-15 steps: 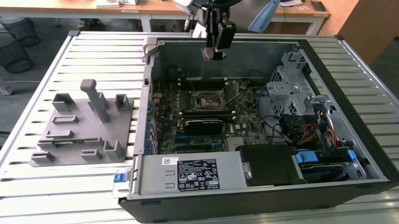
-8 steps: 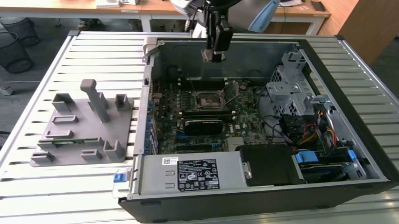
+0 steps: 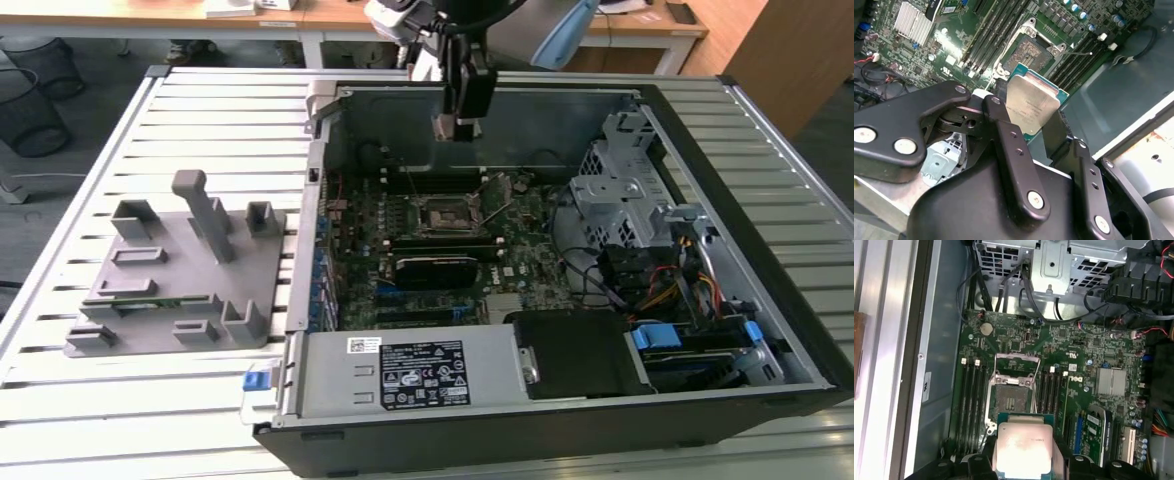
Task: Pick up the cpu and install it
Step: 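Place the cpu into insertion slot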
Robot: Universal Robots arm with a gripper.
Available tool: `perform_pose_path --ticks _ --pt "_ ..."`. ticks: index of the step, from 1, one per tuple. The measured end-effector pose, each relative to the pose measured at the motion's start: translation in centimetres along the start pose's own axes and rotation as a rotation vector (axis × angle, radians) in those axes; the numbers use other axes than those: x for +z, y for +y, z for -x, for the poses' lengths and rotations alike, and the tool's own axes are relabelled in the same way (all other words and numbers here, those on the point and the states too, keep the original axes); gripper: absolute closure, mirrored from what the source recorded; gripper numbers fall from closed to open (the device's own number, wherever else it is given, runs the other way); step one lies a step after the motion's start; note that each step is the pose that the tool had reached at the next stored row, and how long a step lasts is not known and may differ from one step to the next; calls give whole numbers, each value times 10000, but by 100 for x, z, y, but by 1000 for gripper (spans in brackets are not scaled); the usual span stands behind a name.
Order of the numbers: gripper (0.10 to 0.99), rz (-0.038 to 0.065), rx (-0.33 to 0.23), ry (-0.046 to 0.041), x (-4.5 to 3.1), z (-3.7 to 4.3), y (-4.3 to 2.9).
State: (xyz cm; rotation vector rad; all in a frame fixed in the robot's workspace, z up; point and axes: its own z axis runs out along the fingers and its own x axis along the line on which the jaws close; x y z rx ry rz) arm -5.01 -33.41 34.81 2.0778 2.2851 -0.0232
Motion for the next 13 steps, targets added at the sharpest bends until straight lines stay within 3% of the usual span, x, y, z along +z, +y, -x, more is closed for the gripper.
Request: perform_pose_path --ticks 13 --pt "557 2 -1 -1 186 -10 3"
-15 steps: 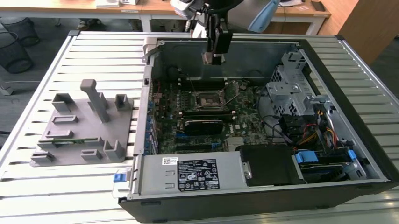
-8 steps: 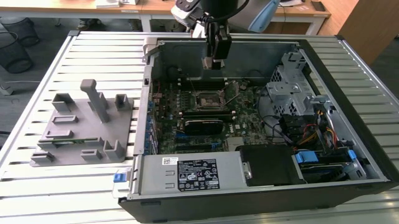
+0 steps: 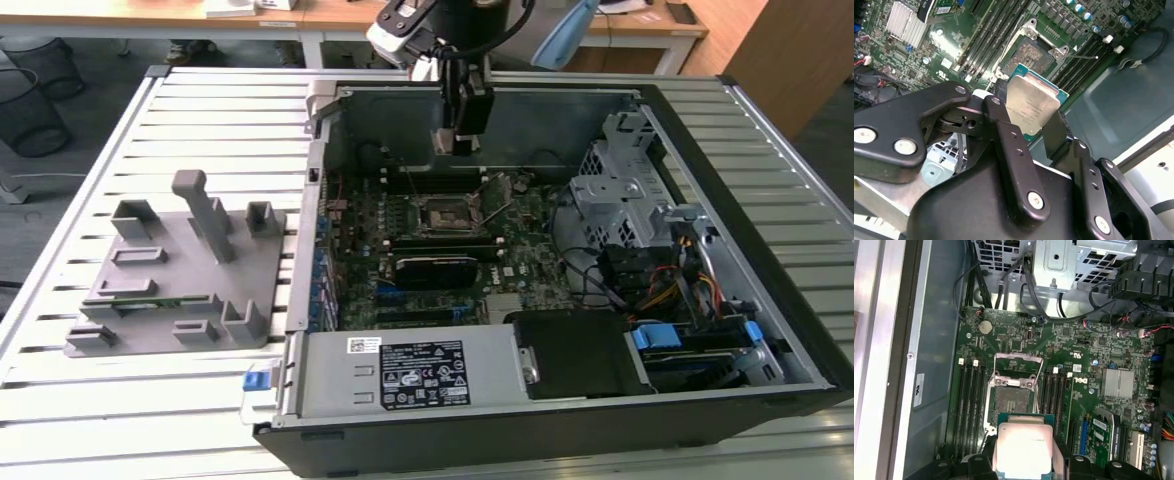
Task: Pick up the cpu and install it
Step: 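Place the cpu into insertion slot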
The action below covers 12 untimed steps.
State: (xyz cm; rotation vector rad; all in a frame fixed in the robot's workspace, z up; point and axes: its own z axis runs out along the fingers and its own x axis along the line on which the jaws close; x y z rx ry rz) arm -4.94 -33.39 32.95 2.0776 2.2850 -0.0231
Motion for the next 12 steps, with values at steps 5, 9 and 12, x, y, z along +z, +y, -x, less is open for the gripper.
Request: perform_pose_path --ticks 5,9,12 --pt "557 1 0 1 52 -2 7" --pt "557 -1 27 -1 87 -4 10" --pt "557 -2 45 -1 115 -5 14"
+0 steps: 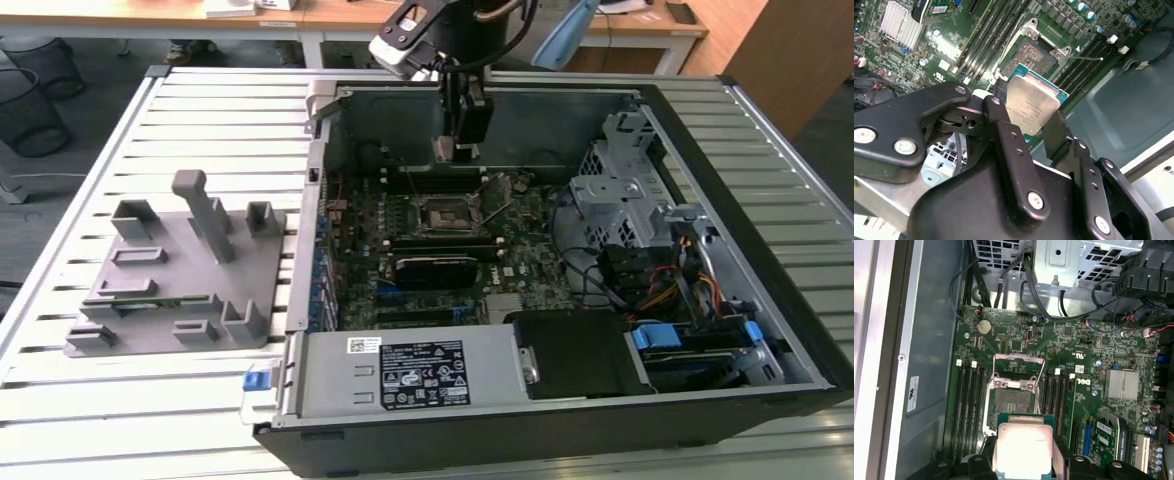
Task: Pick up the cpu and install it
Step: 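Place the cpu into insertion slot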
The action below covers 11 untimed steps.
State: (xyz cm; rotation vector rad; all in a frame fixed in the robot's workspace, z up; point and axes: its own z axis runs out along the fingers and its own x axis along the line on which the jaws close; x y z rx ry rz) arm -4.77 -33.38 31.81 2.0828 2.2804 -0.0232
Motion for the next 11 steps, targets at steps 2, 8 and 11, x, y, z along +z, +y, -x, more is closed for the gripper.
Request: perform_pose_path --ticks 2,8,11 --pt "557 0 7 -1 19 -1 2" --pt "557 0 15 0 75 -4 6" --pt "557 -1 20 -1 103 -5 7"
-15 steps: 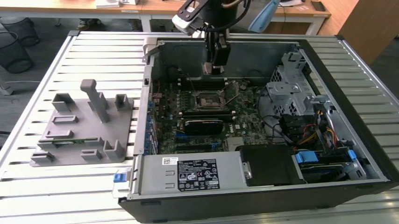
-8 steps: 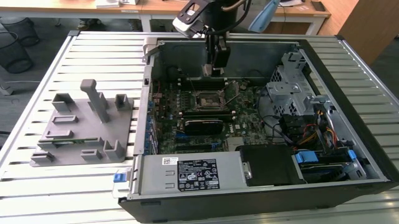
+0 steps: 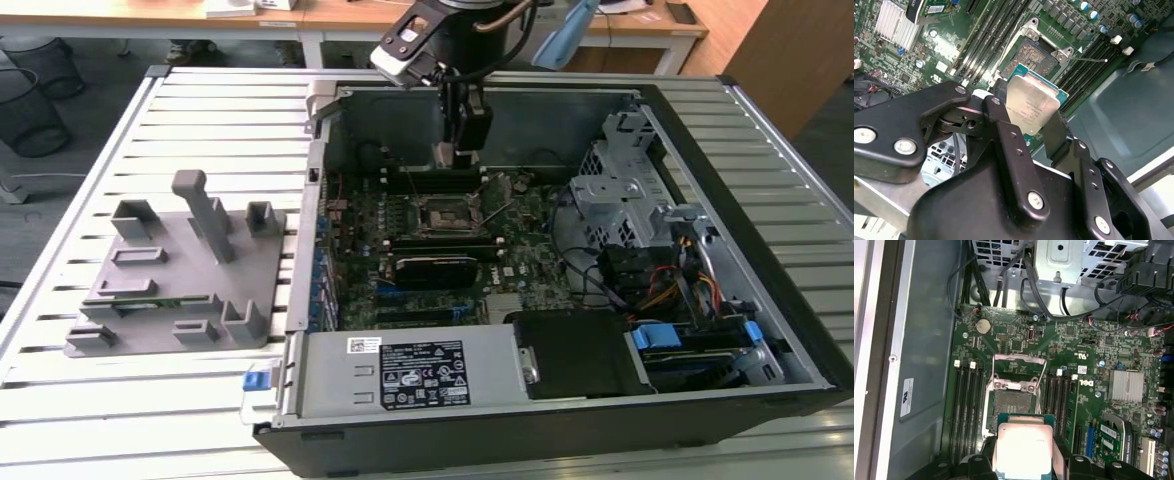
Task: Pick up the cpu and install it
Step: 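Place the cpu into insertion slot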
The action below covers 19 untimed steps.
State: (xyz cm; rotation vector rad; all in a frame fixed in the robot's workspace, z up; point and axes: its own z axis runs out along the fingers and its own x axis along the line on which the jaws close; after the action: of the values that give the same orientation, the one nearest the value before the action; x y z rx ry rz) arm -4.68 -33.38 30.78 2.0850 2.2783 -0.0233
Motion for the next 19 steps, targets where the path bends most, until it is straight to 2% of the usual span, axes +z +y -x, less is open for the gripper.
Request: perform_pose_path --ticks 19 --pt "557 -1 24 0 166 -8 1"
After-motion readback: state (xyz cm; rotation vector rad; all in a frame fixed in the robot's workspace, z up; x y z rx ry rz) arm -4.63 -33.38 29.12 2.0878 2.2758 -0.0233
